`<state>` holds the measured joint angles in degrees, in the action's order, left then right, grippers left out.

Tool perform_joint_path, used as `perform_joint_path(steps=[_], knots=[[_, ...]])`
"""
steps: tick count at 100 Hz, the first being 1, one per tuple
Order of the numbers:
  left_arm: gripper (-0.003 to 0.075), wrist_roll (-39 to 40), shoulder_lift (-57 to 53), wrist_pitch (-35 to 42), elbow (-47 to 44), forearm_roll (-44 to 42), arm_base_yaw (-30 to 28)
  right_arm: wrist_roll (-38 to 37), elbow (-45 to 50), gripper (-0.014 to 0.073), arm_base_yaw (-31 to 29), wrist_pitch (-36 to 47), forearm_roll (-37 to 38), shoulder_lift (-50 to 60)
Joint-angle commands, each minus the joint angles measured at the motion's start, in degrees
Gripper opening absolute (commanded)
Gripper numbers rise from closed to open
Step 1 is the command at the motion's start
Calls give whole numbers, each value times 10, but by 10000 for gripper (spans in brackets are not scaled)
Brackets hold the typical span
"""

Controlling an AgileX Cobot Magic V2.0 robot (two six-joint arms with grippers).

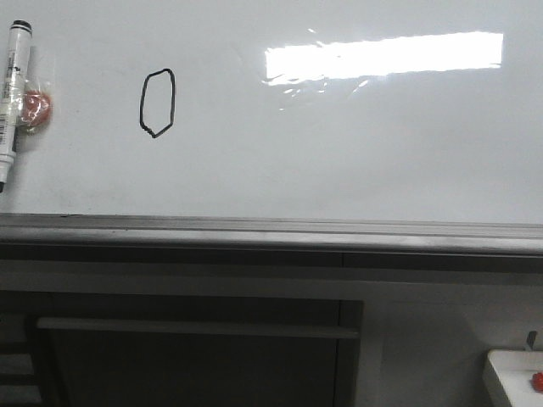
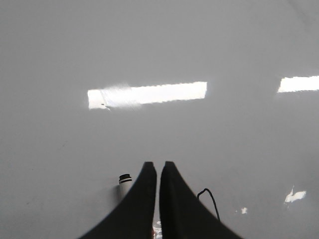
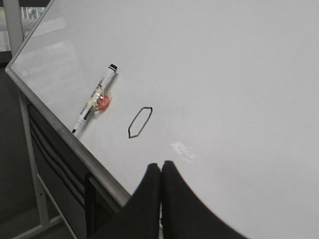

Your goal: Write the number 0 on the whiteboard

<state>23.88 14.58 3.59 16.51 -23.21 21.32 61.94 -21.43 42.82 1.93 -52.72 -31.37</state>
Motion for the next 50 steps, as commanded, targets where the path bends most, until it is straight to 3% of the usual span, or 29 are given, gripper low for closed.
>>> perform_joint_path(steps=[1,18,50], knots=[[-20,2,-40,7,-12,-25,-1,2,38,-60,-1,36,-3,51],[-20,2,-107,-4,-48,-48,-1,2,116,-60,-1,36,-3,129],[-20,2,-121,0,-51,-48,-1,2,124,-60,-1,37,-4,152]])
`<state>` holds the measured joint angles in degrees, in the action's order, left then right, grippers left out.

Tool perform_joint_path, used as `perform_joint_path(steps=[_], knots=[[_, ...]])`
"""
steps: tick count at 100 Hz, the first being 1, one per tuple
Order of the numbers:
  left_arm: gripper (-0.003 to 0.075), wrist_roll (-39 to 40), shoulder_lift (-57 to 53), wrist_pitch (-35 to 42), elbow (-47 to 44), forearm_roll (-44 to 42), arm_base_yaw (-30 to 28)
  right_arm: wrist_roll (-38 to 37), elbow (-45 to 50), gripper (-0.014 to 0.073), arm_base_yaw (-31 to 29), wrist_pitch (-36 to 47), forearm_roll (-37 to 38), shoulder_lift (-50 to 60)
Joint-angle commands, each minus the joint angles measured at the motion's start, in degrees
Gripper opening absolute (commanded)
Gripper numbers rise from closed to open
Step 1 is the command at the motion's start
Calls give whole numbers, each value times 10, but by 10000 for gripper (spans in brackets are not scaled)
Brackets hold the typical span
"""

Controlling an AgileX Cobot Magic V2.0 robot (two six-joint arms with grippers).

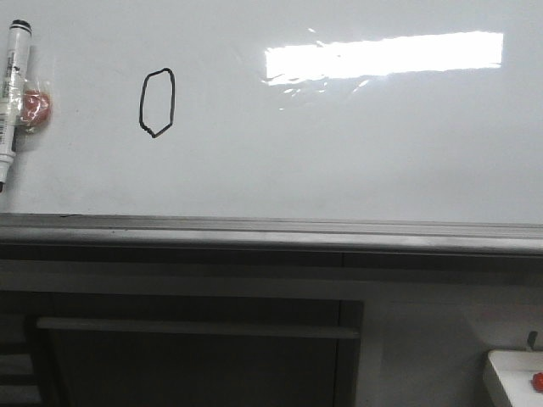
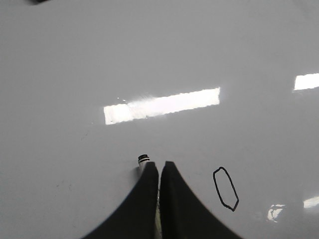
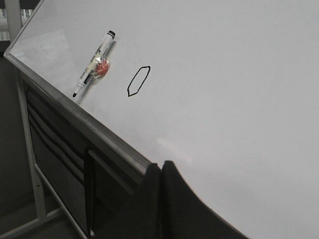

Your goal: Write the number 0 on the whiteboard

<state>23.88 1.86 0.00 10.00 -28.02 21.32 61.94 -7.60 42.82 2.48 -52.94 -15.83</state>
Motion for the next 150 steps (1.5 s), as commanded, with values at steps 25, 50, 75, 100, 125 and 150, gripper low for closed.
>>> perform_joint_path(steps=[25,50,75,100,125,150], knots=[[-20,2,6,36,14,0,-1,2,-14,-60,-1,31,-2,-3],[-20,2,6,36,14,0,-1,2,-14,-60,-1,31,-2,-3],[-20,-117,6,-44,14,120,-2,2,-14,-60,-1,31,-2,-3],[-20,-239,5,-131,3,288,-104,2,-14,-60,-1,31,-2,-3],[-20,-239,-22,-90,-59,284,-216,2,-14,-60,-1,31,-2,-3],[-20,-239,-37,-104,-106,265,-230,2,-14,-60,-1,30,-2,-3]])
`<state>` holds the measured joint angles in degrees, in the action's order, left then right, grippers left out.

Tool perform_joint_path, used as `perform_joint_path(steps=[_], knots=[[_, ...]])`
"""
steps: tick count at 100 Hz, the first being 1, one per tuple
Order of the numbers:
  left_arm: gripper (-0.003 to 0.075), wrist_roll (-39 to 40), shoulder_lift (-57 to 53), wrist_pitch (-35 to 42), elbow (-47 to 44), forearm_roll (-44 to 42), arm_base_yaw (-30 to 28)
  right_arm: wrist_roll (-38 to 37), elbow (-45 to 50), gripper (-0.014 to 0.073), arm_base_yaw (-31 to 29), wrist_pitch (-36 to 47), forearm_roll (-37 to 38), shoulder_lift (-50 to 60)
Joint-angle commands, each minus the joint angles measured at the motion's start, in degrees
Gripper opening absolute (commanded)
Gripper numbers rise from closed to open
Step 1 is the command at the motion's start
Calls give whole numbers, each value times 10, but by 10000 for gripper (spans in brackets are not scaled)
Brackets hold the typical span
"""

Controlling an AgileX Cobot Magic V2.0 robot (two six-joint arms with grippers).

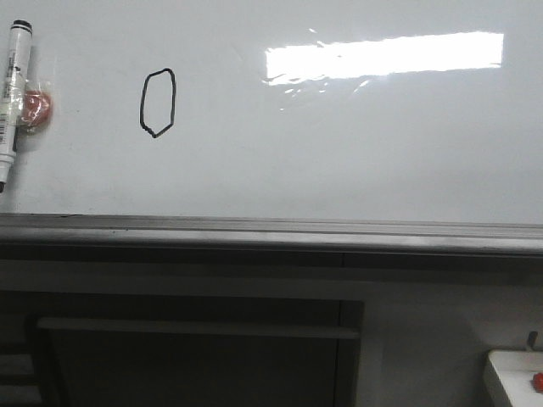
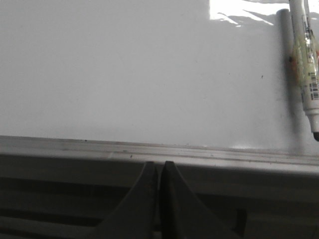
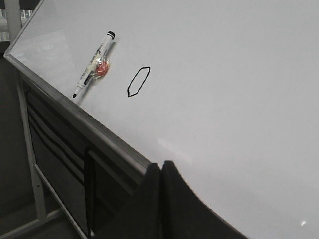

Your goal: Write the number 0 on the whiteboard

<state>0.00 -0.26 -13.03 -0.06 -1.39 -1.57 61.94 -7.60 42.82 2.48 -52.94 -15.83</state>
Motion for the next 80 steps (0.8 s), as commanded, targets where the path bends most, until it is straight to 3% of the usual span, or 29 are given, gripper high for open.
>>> perform_joint_path(steps=[1,14,80], knots=[[-20,0,-16,24,-5,-1,-1,2,-14,-60,-1,30,-2,-3],[-20,0,-16,-23,-5,-7,-1,2,-14,-60,-1,29,-2,-3],[-20,0,-16,-16,-6,-17,-1,2,-14,-60,-1,29,-2,-3]])
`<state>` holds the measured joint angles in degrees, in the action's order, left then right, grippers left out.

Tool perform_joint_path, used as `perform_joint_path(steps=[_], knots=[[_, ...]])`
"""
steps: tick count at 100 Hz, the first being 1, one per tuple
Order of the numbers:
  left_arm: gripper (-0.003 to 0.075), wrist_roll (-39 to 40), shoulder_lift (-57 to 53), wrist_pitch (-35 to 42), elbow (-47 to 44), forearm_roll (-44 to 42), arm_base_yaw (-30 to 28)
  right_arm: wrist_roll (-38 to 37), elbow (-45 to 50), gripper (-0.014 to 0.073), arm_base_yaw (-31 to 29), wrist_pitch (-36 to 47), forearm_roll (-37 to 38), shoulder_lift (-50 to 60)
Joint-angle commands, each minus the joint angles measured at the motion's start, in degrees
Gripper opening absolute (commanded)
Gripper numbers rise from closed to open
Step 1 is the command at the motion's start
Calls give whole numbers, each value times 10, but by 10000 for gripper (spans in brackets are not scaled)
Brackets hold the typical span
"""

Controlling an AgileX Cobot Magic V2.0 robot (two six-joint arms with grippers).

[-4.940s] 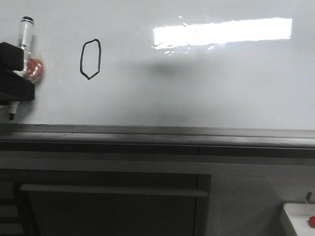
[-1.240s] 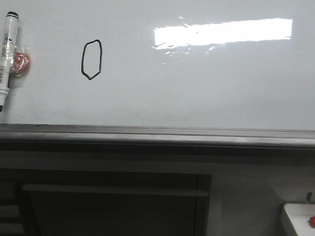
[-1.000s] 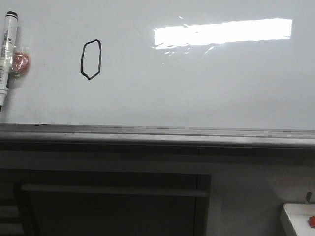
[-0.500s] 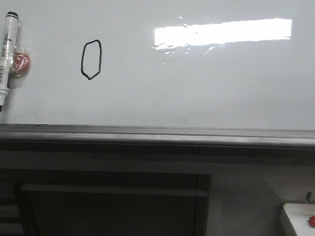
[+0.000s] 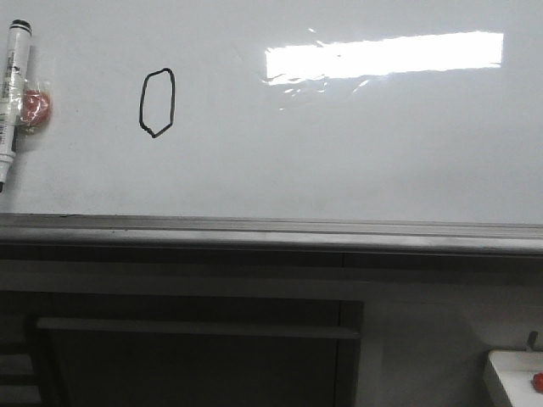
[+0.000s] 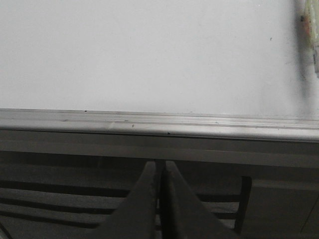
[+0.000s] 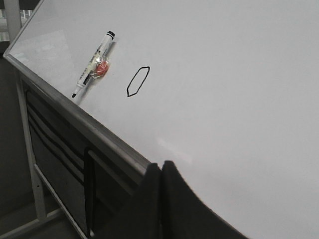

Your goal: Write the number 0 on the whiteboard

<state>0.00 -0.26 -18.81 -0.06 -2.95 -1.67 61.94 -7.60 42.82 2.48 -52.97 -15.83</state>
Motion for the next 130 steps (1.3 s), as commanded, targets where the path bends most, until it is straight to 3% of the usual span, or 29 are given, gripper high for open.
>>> perform_joint_path(steps=[1,30,44,56,73,110,117,130], knots=[[-20,0,-16,42,-6,-1,-1,2,-14,-60,-1,29,-2,-3],[-20,0,-16,42,-6,-1,-1,2,-14,-60,-1,29,-2,-3],[-20,0,-16,42,-6,-1,-1,2,-14,-60,-1,87,2,-3],[-20,0,-16,42,-6,-1,-1,-10,-14,-60,-1,122,136,-3],[-20,0,-16,42,-6,-1,-1,-165,-14,-60,-45,181,248,-3],[-20,0,-16,42,-6,-1,-1,-609,-14,-60,-287,124,560,21],[-20,0,-16,42,-6,-1,-1,-659,-14,-60,-325,100,577,36],[-20,0,-16,42,-6,-1,-1,-668,-13,-60,-398,31,577,72]])
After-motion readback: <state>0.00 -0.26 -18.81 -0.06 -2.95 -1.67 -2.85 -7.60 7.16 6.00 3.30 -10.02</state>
